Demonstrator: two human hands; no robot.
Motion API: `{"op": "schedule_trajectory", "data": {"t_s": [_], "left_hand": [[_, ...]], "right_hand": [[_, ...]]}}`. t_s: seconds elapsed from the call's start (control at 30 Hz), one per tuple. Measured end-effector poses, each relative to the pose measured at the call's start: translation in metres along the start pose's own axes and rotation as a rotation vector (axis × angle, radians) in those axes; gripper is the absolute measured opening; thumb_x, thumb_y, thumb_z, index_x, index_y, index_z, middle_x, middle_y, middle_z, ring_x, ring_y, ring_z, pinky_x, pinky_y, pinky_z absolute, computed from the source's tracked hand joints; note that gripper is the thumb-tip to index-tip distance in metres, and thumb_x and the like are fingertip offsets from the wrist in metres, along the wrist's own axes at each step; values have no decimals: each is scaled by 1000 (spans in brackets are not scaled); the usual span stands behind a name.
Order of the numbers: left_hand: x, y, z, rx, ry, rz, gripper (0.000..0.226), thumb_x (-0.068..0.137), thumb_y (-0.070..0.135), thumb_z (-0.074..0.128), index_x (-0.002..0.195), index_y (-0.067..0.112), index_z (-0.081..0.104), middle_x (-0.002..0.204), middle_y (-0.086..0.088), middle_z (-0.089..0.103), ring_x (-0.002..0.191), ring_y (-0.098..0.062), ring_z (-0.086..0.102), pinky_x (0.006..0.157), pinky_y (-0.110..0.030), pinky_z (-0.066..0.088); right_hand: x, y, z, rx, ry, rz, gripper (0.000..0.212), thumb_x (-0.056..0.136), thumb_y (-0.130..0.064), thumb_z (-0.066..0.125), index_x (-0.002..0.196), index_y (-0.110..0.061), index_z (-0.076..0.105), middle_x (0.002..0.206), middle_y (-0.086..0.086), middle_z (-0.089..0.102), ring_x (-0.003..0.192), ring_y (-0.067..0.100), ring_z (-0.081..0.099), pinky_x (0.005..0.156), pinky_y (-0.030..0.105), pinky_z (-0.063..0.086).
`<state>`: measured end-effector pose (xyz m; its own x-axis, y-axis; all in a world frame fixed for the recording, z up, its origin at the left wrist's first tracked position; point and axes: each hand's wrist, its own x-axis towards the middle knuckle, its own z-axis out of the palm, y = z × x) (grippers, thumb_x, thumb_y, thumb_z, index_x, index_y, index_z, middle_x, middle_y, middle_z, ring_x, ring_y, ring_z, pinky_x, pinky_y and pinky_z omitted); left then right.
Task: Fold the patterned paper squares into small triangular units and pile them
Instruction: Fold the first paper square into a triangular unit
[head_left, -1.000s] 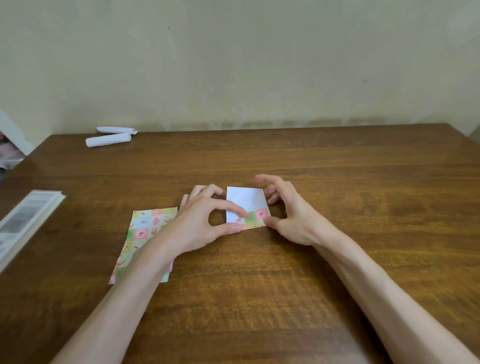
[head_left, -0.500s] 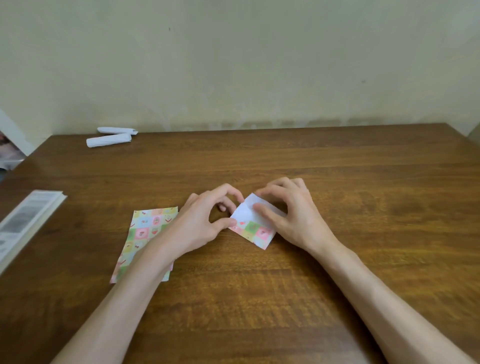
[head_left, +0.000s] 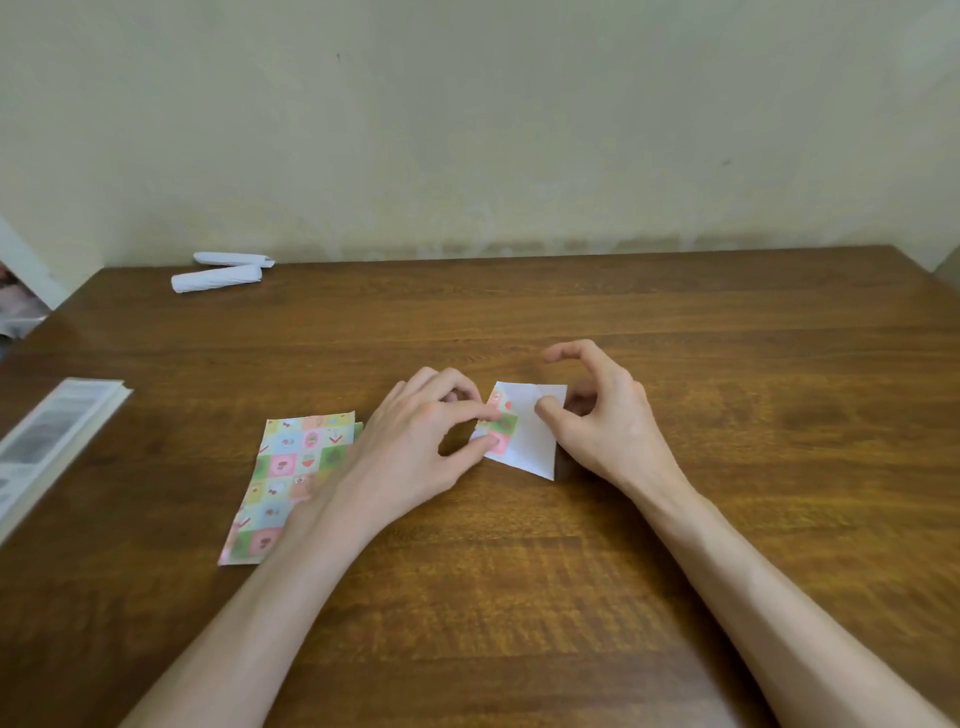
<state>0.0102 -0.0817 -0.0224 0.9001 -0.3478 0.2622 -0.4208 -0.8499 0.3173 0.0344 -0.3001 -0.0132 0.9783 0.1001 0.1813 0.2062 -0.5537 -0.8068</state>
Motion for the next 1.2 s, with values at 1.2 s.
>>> {"op": "schedule_trajectory", "data": {"t_s": [1.2], "left_hand": [[-1, -5, -4, -175, 31, -160, 56, 92, 49, 71, 143, 52, 47, 106, 23, 62, 106, 0, 55, 91, -25, 35]], "right_hand": [[9, 17, 11, -220, -277, -407, 2, 103, -35, 59, 101, -36, 58, 81, -14, 58, 82, 7, 51, 85, 37, 46]]}}
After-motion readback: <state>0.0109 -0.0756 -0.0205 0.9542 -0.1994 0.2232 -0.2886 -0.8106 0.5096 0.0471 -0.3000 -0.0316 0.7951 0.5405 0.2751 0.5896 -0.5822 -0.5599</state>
